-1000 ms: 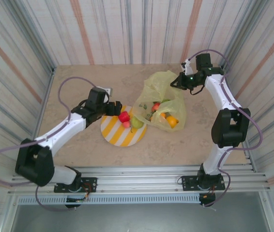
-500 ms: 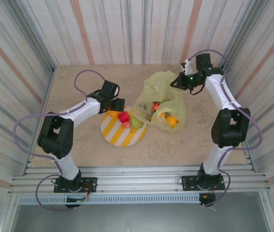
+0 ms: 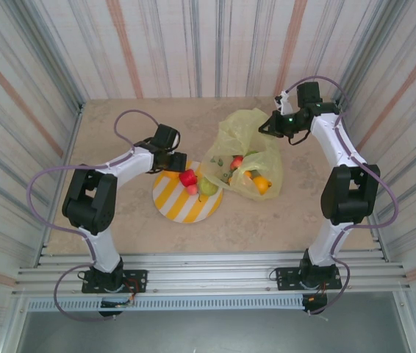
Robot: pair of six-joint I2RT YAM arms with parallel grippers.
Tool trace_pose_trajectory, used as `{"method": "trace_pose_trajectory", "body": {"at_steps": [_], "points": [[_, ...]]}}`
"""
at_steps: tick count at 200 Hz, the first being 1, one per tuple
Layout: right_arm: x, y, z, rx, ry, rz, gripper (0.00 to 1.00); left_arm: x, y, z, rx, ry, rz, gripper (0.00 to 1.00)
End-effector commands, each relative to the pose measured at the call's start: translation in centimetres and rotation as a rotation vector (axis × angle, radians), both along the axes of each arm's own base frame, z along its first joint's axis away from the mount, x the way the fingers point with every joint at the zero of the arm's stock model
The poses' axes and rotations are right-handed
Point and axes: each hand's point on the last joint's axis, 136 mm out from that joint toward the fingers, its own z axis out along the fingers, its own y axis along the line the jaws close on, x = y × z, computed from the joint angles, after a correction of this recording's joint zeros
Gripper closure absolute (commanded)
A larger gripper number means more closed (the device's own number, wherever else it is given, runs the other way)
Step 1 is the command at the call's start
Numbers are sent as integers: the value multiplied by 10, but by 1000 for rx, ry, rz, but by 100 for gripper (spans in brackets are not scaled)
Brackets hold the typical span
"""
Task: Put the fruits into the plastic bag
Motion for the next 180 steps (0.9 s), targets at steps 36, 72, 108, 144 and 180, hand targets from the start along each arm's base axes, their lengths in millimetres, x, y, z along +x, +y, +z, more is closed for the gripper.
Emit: {"method": "trace_pose_trajectory", "body": {"at_steps": [36, 72, 108, 144, 180], "points": [[-5, 2, -7, 11, 25, 19, 100, -11, 6, -13, -21, 50, 14, 15], [-5, 2, -8, 12, 26, 19, 100, -13, 7, -20, -21, 63, 14, 18], [-6, 2, -8, 11, 26, 20, 100, -13, 6, -20, -27, 63, 16, 21], [-5, 1, -8, 10, 25, 18, 100, -13, 7, -22, -32, 68, 17, 24], [-5, 1, -8, 10, 25, 18, 100, -12, 7, -21, -36, 68, 21, 29]]}}
